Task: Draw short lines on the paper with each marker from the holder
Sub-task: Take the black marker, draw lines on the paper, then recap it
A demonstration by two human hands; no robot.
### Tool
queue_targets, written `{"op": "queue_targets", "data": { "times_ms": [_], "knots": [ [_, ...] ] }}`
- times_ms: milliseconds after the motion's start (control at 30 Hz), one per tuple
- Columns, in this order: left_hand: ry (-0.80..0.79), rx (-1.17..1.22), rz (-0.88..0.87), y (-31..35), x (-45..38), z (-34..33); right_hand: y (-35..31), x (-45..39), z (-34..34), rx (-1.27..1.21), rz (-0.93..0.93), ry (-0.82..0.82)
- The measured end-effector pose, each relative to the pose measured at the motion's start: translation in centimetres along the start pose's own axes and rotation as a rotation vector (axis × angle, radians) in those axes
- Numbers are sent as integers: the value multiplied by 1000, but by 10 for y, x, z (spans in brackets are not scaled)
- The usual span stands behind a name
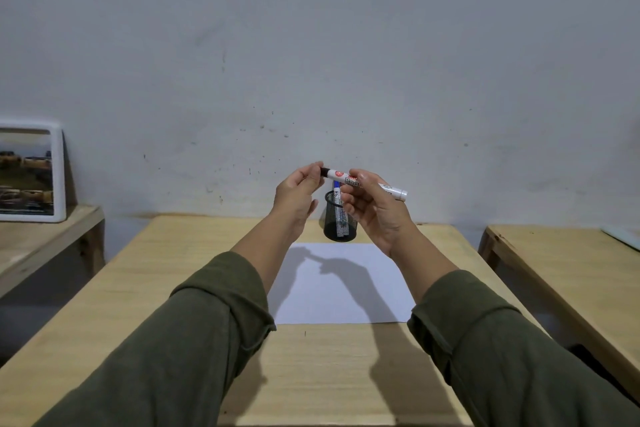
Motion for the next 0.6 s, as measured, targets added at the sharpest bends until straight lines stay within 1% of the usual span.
{"op": "queue_targets", "data": {
  "times_ms": [100,200,433,600],
  "knots": [
    [-82,129,11,-1,0,-9,1,1,0,-39,-17,-15],
    [-74,214,0,0,1,-12,2,0,-1,-73,-21,-16],
    [52,122,5,0,1,-9,1,-2,2,-46,13,-22],
    [122,89,58,-6,0,-3,3,-1,1,11,19,-33]
  ]
}}
Point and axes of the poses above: each hand's wrist, its own x-axis away from the middle knuckle, its own z-axis out of the back of the hand, y = z × x, the point moved 7 cm from there along -x, towards the middle knuckle, and after that the axes turned 4 degrees about -z, right-handed, at the moved point
